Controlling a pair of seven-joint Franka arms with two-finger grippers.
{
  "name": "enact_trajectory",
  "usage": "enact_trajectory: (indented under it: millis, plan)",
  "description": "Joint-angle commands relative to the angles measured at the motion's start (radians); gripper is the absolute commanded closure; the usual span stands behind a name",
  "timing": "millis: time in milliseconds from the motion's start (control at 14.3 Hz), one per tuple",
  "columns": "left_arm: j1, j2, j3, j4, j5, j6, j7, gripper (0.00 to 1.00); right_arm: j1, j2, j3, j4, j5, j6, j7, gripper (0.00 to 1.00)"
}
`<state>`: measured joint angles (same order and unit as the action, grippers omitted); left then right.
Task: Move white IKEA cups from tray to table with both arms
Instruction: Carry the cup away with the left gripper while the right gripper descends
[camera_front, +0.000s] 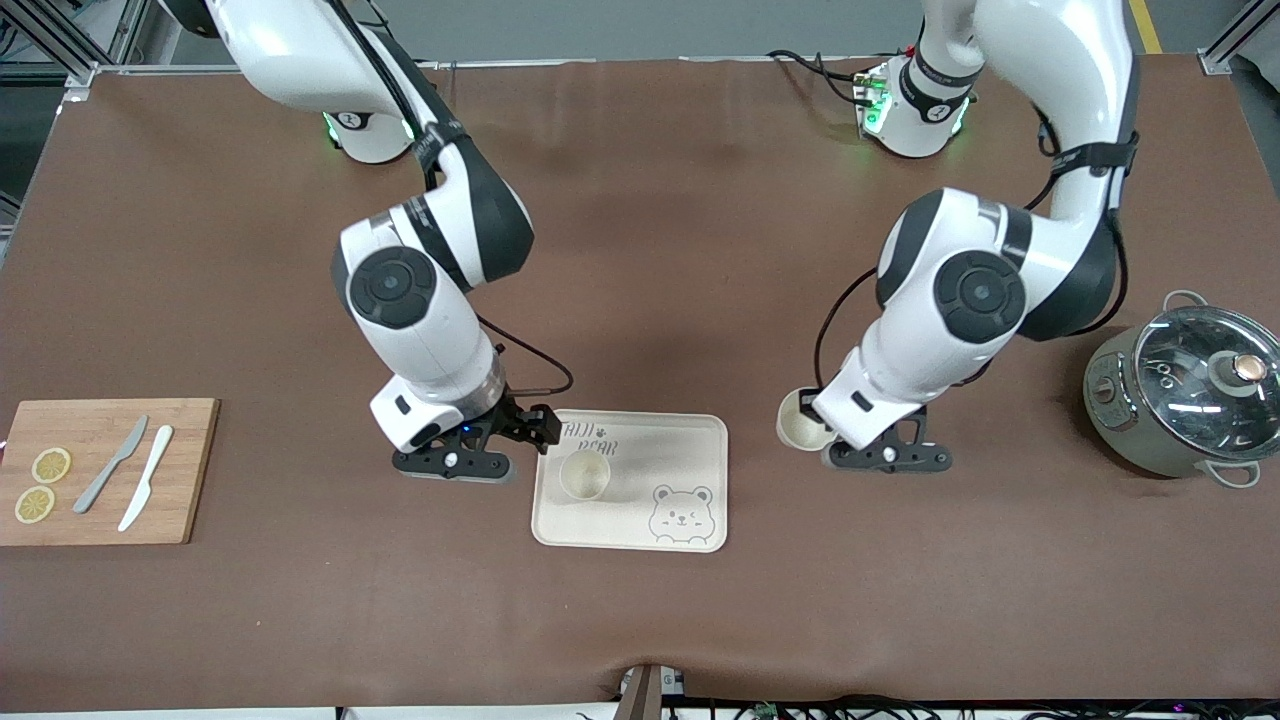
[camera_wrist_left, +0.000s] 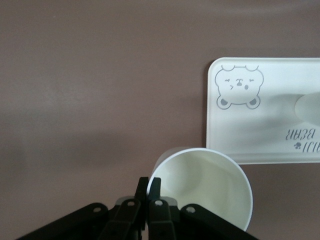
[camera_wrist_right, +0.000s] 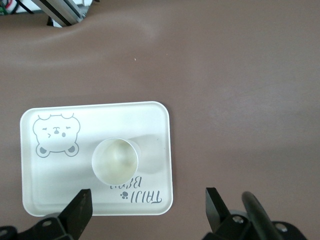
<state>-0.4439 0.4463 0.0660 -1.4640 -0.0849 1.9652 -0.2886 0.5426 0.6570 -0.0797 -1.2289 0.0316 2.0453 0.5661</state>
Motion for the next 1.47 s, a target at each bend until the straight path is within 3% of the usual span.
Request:
enact_trajectory:
  millis: [0, 210, 561, 841, 981, 1401]
  plan:
    - [0.043, -0.156, -0.012, -0.215, -0.024, 0.064, 0.066, 1.0, 0.025, 0.052, -0.009, 0.049, -0.019, 0.01, 0.012, 0.0]
    - [0.071, -0.243, -0.012, -0.335, -0.023, 0.081, 0.118, 1.0, 0.039, 0.093, -0.009, 0.086, -0.019, 0.016, 0.018, 0.0]
    - [0.105, -0.382, -0.011, -0.616, -0.022, 0.291, 0.204, 1.0, 0.042, 0.185, -0.012, 0.187, -0.019, 0.018, 0.023, 0.0]
    - [0.126, -0.412, -0.009, -0.688, -0.012, 0.325, 0.206, 1.0, 0.039, 0.223, -0.015, 0.193, -0.032, 0.032, 0.017, 0.0]
    - [0.139, -0.435, -0.011, -0.766, -0.01, 0.406, 0.238, 1.0, 0.034, 0.234, -0.012, 0.19, -0.068, 0.036, 0.018, 0.0]
    - [0.191, -0.442, -0.011, -0.95, -0.01, 0.645, 0.351, 1.0, 0.017, 0.265, -0.012, 0.181, -0.068, 0.079, 0.017, 0.0]
